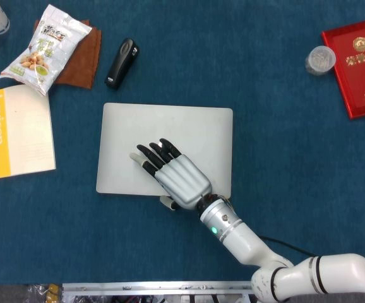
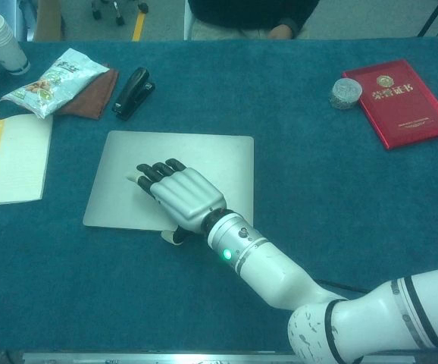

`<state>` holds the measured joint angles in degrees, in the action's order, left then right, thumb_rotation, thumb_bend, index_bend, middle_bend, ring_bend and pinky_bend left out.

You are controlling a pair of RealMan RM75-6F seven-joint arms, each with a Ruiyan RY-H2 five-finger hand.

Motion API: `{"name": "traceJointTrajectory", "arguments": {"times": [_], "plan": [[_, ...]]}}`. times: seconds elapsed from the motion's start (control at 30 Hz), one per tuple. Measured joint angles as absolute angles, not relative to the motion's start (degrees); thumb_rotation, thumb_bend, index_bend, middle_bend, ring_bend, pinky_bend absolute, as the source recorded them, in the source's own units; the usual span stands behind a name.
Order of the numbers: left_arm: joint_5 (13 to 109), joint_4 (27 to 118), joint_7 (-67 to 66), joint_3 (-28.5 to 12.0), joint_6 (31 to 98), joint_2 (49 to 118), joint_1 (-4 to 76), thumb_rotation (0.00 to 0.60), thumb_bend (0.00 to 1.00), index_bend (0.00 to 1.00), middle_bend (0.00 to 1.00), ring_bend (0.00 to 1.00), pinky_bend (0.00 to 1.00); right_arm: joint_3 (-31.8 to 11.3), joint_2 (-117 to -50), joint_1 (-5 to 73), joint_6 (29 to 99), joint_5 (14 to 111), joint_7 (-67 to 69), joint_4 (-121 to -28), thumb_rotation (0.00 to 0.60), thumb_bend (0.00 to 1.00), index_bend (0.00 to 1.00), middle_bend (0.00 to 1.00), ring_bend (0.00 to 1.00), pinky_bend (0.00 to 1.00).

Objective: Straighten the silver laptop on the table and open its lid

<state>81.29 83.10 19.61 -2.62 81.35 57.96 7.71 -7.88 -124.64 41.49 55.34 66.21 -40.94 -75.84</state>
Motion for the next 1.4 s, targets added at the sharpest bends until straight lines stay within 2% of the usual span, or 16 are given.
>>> {"name": "traceJointTrajectory", "arguments": {"times": [0.43, 0.87, 1.07, 1.23, 1.3, 1.4], "plan": [[81.28, 82.49, 20.09, -3.15, 80.91, 58.01, 7.27, 0.600, 0.28, 0.19, 0.18, 0.03, 0.00, -8.43, -125.98, 42.05, 54.87, 65.41, -41.16, -74.07, 0.600, 0.23, 0.00, 0.00, 0.00, 0.02], [81.25, 81.13, 21.49, -3.05, 78.49, 58.59, 7.46, 0.600, 0.28, 0.19, 0.18, 0.03, 0.00, -8.33, -125.54, 42.21, 55.25, 64.88, -43.03, -75.14, 0.600, 0.46, 0.00, 0.00, 0.00, 0.02], [81.03, 79.90, 23.01, -2.69, 76.44, 59.04, 7.78, 0.600, 0.28, 0.19, 0.19, 0.04, 0.00, -8.68, -124.85, 42.55, 56.03, 64.68, -45.27, -76.67, 0.600, 0.49, 0.00, 0.00, 0.00, 0.02], [80.93, 79.63, 23.76, -2.12, 74.71, 58.79, 7.89, 0.600, 0.28, 0.19, 0.20, 0.08, 0.09, -10.10, -123.91, 43.54, 56.37, 64.44, -47.44, -77.95, 0.600, 0.49, 0.00, 0.00, 0.00, 0.02], [81.16, 79.83, 23.96, -1.67, 74.15, 58.35, 7.85, 0.600, 0.28, 0.19, 0.22, 0.13, 0.09, -10.96, -123.46, 44.10, 56.42, 64.05, -48.39, -78.54, 0.600, 0.49, 0.00, 0.00, 0.00, 0.02], [81.66, 80.28, 23.81, -0.97, 73.10, 57.58, 7.93, 0.599, 0.28, 0.22, 0.29, 0.21, 0.16, -12.21, -122.90, 45.07, 56.45, 63.43, -49.79, -79.26, 0.600, 0.49, 0.00, 0.00, 0.00, 0.02]]}}
